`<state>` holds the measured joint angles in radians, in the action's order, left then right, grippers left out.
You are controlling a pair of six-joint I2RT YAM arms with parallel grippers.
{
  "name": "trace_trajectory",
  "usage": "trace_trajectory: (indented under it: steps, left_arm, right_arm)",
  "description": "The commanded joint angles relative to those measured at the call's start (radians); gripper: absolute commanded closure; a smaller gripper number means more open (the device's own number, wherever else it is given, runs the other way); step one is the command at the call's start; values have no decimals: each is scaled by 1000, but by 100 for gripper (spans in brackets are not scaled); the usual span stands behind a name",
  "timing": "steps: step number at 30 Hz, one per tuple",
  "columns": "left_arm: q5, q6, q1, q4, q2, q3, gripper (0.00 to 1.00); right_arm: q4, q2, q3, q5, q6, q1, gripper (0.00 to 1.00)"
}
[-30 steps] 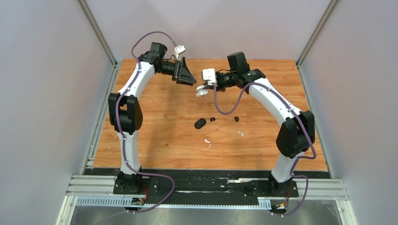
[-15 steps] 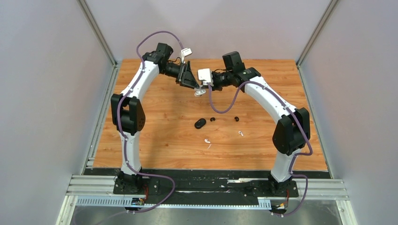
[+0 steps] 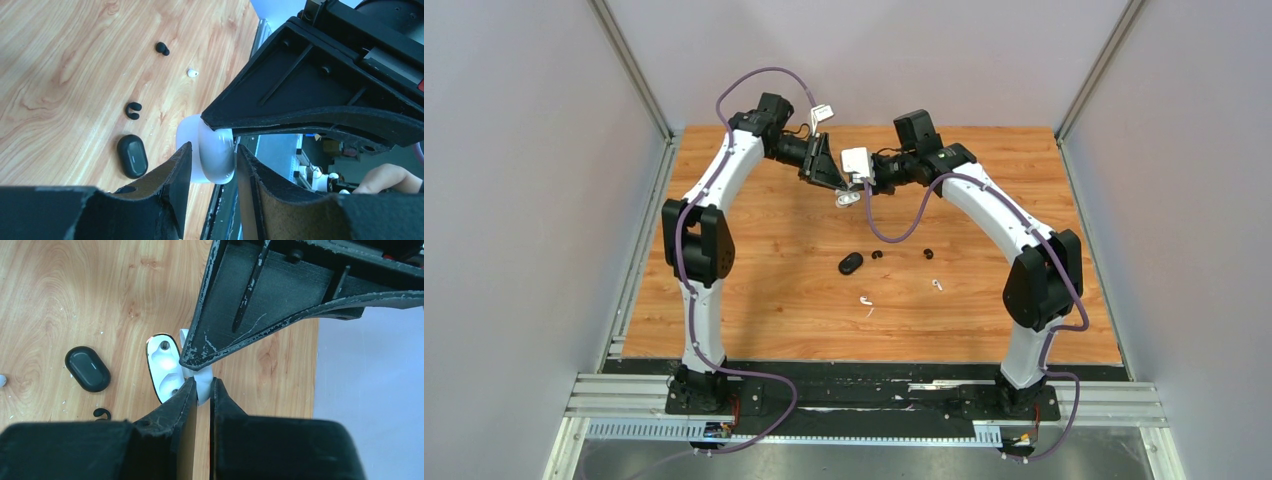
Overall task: Insert the wireless bluetooth earbuds into the charging case
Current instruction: Adjust the charging case.
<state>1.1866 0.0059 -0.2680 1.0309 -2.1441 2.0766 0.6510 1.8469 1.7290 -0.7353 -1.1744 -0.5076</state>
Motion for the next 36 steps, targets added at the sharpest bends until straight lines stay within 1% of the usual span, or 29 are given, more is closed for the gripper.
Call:
trace_trajectory:
  steps: [1,17,19,21,24,27,29,30,31,33,36]
  left_arm:
    - [4,12,-6,8,-12,51,55]
    - [-8,23,-13,39,-36,81,56]
    - [-7,25,-13,40,-38,83,58]
    - [-4,27,-13,43,-40,84,63]
    - [6,37,-14,48,-42,85,73]
    - [14,51,-16,60,-44,88,76]
    - [14,61,-16,78,-51,95,71]
    - [14,70,-16,86,-53,105,60]
    - [9,73,-16,98,-55,109,53]
    - [2,78,-16,104,-56,111,51]
    - [0,78,-16,108,-58,111,52]
  right_arm:
    - [-9,5,43,-13,-18,-7,100]
    - [-8,15,47,-1,-1,-15,100]
    - [-7,17,49,1,1,-16,100]
    - [-8,19,51,4,5,-15,100]
    - [-8,22,52,9,8,-15,100]
    - [-8,28,58,19,17,-16,100]
    - [-7,31,62,25,20,-16,100]
    - [-7,31,63,25,21,-16,100]
    - [-8,31,64,25,21,-15,100]
    - [-8,32,66,25,20,-15,100]
    - [-7,34,71,28,22,-15,100]
